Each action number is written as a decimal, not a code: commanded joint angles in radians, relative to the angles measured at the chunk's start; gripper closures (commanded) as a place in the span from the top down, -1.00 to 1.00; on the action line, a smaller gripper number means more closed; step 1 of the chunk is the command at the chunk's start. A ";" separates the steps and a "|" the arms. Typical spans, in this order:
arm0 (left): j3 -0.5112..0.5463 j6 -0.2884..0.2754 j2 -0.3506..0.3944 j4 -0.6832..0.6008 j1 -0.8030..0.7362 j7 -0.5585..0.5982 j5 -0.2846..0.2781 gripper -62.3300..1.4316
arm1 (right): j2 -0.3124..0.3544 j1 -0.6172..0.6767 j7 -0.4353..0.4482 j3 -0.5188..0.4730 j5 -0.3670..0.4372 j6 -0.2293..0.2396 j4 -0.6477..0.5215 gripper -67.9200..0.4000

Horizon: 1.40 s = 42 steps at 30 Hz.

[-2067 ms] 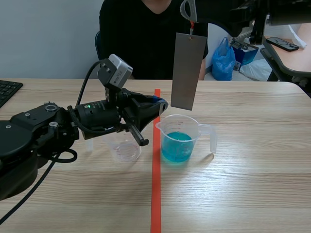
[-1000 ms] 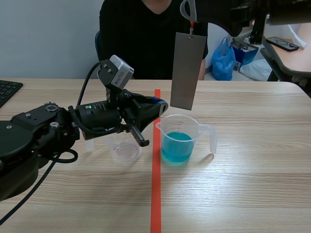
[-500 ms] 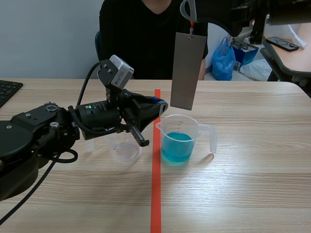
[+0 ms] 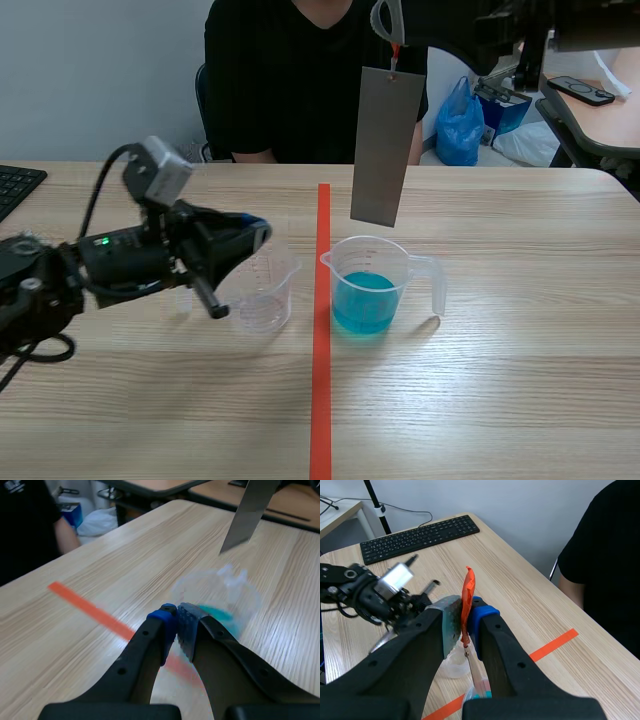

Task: Do the redox reaction experiment.
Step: 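Raise the plate and point at it, then lower the plate into the blue solution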

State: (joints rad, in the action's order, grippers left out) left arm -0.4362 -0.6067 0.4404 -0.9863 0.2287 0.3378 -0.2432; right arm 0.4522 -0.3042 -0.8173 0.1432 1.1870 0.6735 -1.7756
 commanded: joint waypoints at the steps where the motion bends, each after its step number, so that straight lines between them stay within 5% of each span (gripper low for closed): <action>1: 0.053 -0.006 0.062 -0.042 -0.068 0.041 -0.034 -0.83 | 0.007 -0.023 0.014 -0.010 0.019 0.000 -0.003 -0.94; 6: 0.238 -0.005 0.183 -0.120 -0.290 0.122 -0.060 -0.83 | 0.007 -0.023 0.014 -0.010 0.019 0.000 -0.003 -0.94; 10: 0.427 -0.005 0.207 -0.175 -0.494 0.163 -0.041 -0.83 | 0.007 -0.023 0.014 -0.010 0.019 0.000 -0.003 -0.94; 20: 0.746 0.176 0.093 -0.226 -0.941 0.367 0.177 -0.83 | 0.007 -0.023 0.014 -0.010 0.018 0.000 -0.003 -0.94; 31: 0.798 0.360 -0.071 -0.230 -1.222 0.565 0.370 -0.83 | 0.007 -0.023 0.014 -0.010 0.018 0.000 -0.003 -0.94; 36: 0.798 0.434 -0.100 -0.258 -1.312 0.621 0.371 -0.83 | 0.007 -0.023 0.014 -0.010 0.018 0.000 -0.001 -0.94; 42: 0.797 0.458 -0.102 -0.292 -1.379 0.635 0.393 -0.83 | 0.007 -0.023 0.010 -0.009 0.017 0.000 0.006 -0.94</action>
State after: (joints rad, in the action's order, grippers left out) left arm 0.3641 -0.1562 0.3355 -1.2697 -1.1465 0.9554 0.1471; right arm 0.4519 -0.3042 -0.8207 0.1432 1.1873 0.6735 -1.7741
